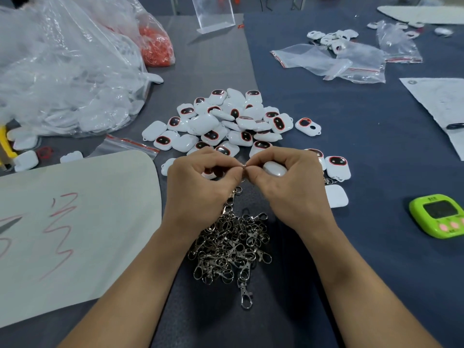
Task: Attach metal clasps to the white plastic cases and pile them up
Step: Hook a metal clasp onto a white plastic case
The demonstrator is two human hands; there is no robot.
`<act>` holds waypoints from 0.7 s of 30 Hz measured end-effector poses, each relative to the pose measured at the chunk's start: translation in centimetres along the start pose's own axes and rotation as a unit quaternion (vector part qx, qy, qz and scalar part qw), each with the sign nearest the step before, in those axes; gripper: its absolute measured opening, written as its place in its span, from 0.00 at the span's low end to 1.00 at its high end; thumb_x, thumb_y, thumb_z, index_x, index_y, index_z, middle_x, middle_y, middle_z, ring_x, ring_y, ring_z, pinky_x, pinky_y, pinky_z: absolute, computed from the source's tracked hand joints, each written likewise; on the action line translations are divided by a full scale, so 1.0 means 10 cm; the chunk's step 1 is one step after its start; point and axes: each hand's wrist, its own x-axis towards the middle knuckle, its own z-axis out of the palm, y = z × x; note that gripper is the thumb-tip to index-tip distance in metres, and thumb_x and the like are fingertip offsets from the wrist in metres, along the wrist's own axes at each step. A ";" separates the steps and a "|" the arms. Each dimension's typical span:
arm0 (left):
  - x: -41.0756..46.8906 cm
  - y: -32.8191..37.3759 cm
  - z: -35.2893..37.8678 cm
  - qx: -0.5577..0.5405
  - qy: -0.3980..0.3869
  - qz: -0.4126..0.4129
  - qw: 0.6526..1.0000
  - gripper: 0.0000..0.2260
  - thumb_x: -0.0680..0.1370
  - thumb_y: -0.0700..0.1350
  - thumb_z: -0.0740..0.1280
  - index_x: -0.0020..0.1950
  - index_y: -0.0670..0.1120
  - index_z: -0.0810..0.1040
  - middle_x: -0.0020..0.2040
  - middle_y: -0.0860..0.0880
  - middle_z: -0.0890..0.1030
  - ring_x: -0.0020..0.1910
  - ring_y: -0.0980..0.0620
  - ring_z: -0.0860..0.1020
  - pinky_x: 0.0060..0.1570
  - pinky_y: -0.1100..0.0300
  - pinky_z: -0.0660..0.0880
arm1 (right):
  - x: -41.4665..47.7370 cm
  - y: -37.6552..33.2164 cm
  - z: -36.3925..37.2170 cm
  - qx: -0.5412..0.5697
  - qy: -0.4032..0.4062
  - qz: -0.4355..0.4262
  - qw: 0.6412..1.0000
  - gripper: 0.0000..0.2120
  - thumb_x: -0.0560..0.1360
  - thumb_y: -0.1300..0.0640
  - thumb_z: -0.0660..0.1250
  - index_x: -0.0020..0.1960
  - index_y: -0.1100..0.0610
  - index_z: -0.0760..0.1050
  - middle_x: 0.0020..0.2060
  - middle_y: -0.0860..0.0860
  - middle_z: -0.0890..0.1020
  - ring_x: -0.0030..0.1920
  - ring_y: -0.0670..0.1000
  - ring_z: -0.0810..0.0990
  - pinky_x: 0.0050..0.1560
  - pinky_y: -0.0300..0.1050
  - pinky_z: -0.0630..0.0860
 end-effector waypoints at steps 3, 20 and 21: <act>0.03 0.00 0.01 -0.066 -0.003 -0.051 0.997 0.07 0.69 0.40 0.74 0.40 0.53 0.86 0.39 0.52 0.85 0.39 0.54 0.82 0.41 0.59 0.78 | 0.01 0.01 0.00 0.028 -0.008 0.024 0.999 0.07 0.71 0.60 0.78 0.37 0.50 0.84 0.32 0.44 0.84 0.35 0.44 0.82 0.38 0.39 0.78; -0.02 0.00 0.03 0.029 -0.018 -0.041 0.999 0.08 0.70 0.39 0.79 0.43 0.53 0.88 0.40 0.60 0.84 0.40 0.59 0.82 0.40 0.68 0.76 | -0.01 0.03 0.00 -0.052 0.013 -0.015 0.998 0.08 0.71 0.61 0.77 0.38 0.49 0.84 0.33 0.39 0.84 0.38 0.40 0.82 0.38 0.28 0.73; -0.02 0.00 0.04 0.022 -0.013 -0.042 0.999 0.08 0.70 0.40 0.79 0.43 0.53 0.88 0.40 0.60 0.85 0.41 0.58 0.83 0.41 0.66 0.78 | -0.02 0.03 0.00 -0.058 0.018 -0.024 0.998 0.07 0.71 0.61 0.77 0.38 0.49 0.84 0.34 0.39 0.84 0.39 0.40 0.83 0.39 0.30 0.75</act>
